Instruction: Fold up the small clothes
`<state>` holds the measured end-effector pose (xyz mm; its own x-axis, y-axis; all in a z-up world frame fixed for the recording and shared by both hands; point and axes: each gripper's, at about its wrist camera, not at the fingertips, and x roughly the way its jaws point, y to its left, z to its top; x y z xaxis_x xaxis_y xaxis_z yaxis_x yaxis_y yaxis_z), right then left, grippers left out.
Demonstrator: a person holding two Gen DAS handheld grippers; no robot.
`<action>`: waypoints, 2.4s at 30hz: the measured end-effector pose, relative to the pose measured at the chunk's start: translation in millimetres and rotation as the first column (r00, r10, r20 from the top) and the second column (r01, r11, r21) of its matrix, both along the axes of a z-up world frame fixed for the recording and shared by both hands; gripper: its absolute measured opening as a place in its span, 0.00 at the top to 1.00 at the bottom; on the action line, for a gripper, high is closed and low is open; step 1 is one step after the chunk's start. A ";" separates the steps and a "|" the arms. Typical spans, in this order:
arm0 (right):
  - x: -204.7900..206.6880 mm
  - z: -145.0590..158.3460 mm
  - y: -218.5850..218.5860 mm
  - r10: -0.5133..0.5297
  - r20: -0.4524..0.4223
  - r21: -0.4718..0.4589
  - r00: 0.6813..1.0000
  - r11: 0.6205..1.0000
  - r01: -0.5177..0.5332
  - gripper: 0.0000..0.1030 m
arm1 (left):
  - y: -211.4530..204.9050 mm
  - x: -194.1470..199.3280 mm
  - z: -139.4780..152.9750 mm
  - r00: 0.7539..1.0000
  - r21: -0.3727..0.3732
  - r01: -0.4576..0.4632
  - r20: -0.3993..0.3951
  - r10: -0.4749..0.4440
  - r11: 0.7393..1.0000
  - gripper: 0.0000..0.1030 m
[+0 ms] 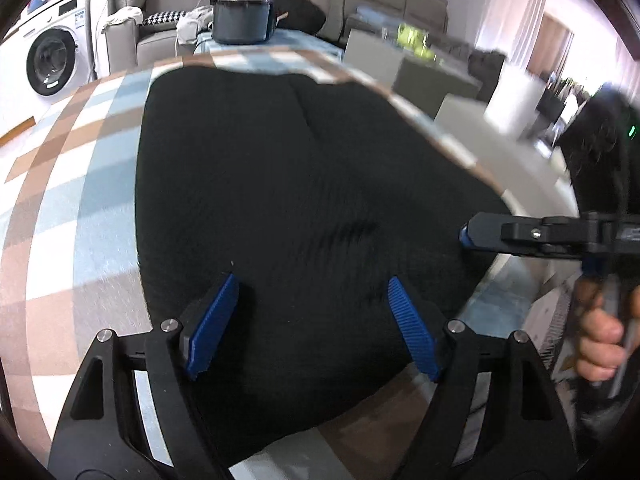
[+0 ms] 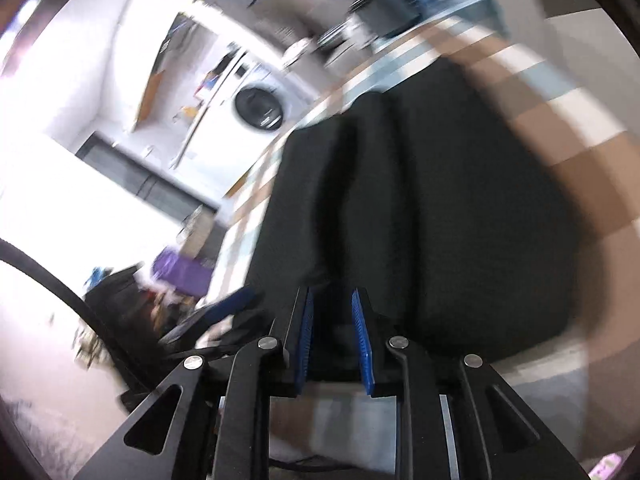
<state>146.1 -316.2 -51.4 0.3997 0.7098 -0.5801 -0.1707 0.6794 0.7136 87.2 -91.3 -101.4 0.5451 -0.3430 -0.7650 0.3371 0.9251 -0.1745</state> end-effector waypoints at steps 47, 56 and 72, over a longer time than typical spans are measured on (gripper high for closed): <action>164.4 13.9 39.0 -0.009 0.105 -0.059 0.994 0.998 0.015 0.92 | 101.9 -0.7 19.8 0.953 -0.097 -0.300 0.015 0.302 0.949 0.26; 171.8 -32.0 -5.1 -0.140 -0.066 -0.210 0.988 0.970 0.124 0.88 | 90.7 5.3 11.0 0.963 -0.058 -0.270 0.003 0.270 0.961 0.26; 33.2 -26.7 -5.4 0.248 -0.019 -0.095 0.969 0.964 -0.248 0.68 | 80.9 0.0 16.5 0.987 -0.039 -0.158 0.014 0.158 0.987 0.23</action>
<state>179.3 -321.6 -78.1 0.2138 0.7271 -0.6525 -0.3377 0.6817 0.6490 87.2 -10.4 -84.9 0.6076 -0.2803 -0.7432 0.1906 0.9598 -0.2061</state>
